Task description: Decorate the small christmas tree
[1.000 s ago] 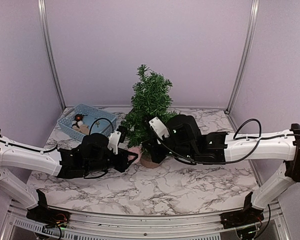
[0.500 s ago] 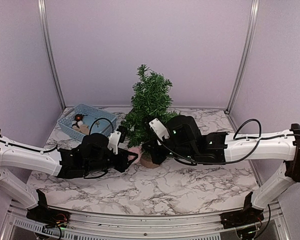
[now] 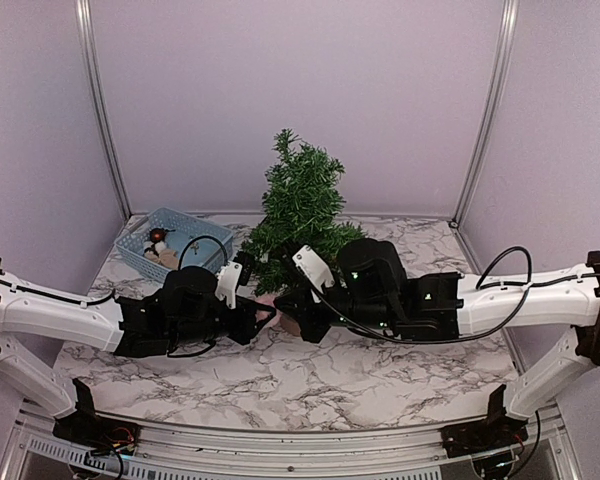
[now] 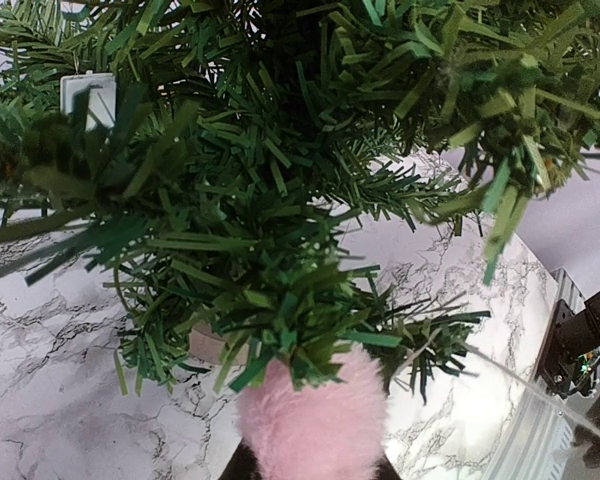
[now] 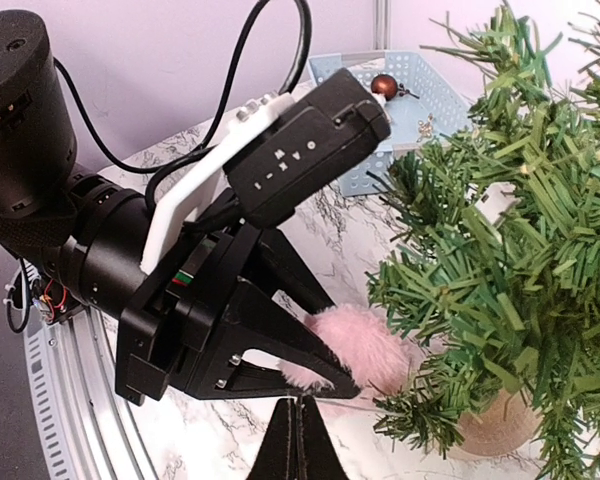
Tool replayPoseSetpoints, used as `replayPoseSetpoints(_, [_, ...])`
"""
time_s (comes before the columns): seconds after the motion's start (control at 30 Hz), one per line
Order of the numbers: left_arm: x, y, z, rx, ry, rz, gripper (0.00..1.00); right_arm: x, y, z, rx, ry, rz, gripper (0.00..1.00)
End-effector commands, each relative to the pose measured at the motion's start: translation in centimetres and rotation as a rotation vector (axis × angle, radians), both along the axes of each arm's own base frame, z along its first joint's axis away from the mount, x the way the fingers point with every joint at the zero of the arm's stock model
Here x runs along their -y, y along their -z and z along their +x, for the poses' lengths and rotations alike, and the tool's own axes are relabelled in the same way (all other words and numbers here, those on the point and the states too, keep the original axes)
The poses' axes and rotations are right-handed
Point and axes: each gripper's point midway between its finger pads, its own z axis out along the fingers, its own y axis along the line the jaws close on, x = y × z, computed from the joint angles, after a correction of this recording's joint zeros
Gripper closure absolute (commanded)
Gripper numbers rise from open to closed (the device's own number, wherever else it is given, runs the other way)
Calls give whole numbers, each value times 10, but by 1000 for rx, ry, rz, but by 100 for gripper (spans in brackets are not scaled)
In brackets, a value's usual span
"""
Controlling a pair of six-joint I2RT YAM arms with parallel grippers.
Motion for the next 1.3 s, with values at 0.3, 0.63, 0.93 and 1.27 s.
replayPoseSetpoints(0.3, [2,-7,3,18,5,-15,100,6,9,24,-17,103,-59,100])
replayPoseSetpoints(0.63, [1,-6,2,15,4,-14,100,2,10,4,-42,42,-34,100])
replayPoseSetpoints(0.93, [1,-4,2,14,6,-9,100,5,31,-16,-99,32,-53,100])
replayPoseSetpoints(1.27, [3,-3,2,14,9,-5,100,-9,19,0,-55,61,-52,100])
